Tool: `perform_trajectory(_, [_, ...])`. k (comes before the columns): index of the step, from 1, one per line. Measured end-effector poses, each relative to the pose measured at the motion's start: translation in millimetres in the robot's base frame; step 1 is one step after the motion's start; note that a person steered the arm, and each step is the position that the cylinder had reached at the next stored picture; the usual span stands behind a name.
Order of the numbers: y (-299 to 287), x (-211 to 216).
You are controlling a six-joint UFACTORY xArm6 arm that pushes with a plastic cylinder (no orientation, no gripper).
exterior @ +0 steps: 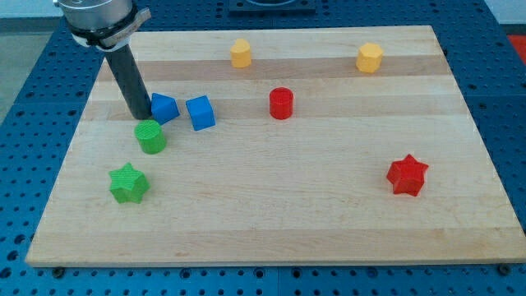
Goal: Push blue triangle along with green circle bit down
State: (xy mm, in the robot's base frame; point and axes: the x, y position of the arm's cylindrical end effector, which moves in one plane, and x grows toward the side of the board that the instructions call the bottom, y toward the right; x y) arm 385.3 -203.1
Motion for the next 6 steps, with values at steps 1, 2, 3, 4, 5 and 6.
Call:
perform_trajectory(1, [-0.6, -61.9])
perform_trajectory(2, [21.7, -96.2])
perform_trajectory(3, [58.4, -71.0])
perform_trajectory(4, [58.4, -58.4])
perform_trajectory(5, [53.5, -24.9])
perform_trajectory(6, [36.7, 7.9])
